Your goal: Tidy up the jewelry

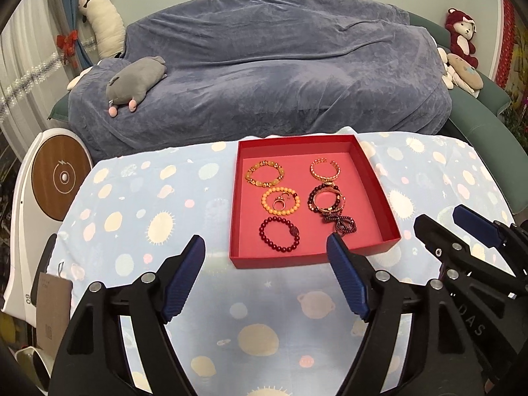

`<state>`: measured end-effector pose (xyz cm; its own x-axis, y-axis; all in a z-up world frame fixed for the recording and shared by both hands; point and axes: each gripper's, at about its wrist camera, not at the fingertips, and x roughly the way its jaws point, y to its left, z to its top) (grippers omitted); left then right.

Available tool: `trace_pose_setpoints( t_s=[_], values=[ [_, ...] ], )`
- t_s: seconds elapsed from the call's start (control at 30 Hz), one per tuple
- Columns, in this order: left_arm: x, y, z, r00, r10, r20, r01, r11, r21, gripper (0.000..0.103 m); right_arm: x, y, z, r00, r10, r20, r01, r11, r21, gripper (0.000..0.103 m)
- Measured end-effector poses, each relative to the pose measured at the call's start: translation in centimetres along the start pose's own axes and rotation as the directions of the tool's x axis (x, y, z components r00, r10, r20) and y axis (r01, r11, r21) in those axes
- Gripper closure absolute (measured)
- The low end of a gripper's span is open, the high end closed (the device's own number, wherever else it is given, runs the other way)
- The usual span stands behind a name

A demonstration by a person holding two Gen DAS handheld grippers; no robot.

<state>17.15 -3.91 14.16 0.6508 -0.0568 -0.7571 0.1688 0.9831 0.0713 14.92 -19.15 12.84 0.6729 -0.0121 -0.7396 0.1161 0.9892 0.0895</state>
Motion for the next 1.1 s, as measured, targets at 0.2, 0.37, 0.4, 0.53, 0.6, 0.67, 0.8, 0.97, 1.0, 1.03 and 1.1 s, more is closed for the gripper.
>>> trace_pose_setpoints(
  t_s=[0.2, 0.37, 0.4, 0.53, 0.6, 0.67, 0.8, 0.97, 1.0, 1.03, 1.1],
  values=[
    [-0.8, -0.2, -3.0, 1.0, 0.0, -0.018, -0.001, 1.0, -0.018, 0.028, -1.3, -0.5, -2.9, 1.0, -0.017, -0.01, 0.017, 1.0, 0.003, 0.045],
    [-1.3, -0.4, -5.3, 0.999, 0.018, -0.033, -0.019, 0.999, -0.028, 0.028, -2.1, -0.5, -5.1, 0.999, -0.039, -0.016, 0.039, 0.999, 0.0, 0.043],
    [-1.3, -0.4, -5.7, 0.999, 0.017, -0.039, -0.019, 0.999, -0.035, 0.028, -2.2, -0.5, -5.5, 0.999, -0.04, -0.017, 0.04, 0.999, 0.001, 0.043],
    [-1.7, -0.2, -7.2, 0.999, 0.022, -0.043, -0.024, 0.998, -0.057, 0.028, -2.5, -0.9, -7.1, 0.999, -0.027, -0.029, 0.028, 0.999, 0.042, 0.036],
    [-1.9, -0.1, -7.9, 0.999, 0.023, -0.043, -0.026, 0.998, -0.064, 0.028, -2.7, -1.0, -7.8, 0.999, -0.03, -0.029, 0.031, 0.998, 0.053, 0.033],
    [-2.0, -0.1, -8.4, 0.998, 0.027, -0.049, -0.03, 0.998, -0.062, 0.028, -2.7, -1.0, -8.4, 0.999, -0.031, -0.036, 0.033, 0.998, 0.057, 0.031],
    [-2.1, 0.1, -9.4, 0.998, 0.039, -0.053, -0.042, 0.997, -0.065, 0.024, -2.8, -1.1, -9.5, 0.998, -0.035, -0.045, 0.038, 0.997, 0.072, 0.029],
    [-2.2, 0.4, -10.3, 0.997, 0.057, -0.05, -0.061, 0.995, -0.078, 0.019, -3.2, -0.9, -10.1, 0.998, -0.048, -0.035, 0.05, 0.997, 0.063, 0.023],
    [-2.2, 0.5, -10.3, 0.997, 0.062, -0.049, -0.065, 0.995, -0.082, 0.017, -3.2, -0.9, -10.2, 0.998, -0.049, -0.033, 0.051, 0.997, 0.062, 0.022],
    [-2.2, 0.6, -10.4, 0.997, 0.065, -0.048, -0.069, 0.994, -0.086, 0.015, -3.3, -0.9, -10.3, 0.998, -0.046, -0.031, 0.048, 0.997, 0.064, 0.02],
    [-2.3, 0.8, -10.5, 0.997, 0.069, -0.047, -0.073, 0.993, -0.095, 0.012, -3.4, -1.1, -10.4, 0.999, -0.045, -0.027, 0.047, 0.997, 0.067, 0.019]
  ],
)
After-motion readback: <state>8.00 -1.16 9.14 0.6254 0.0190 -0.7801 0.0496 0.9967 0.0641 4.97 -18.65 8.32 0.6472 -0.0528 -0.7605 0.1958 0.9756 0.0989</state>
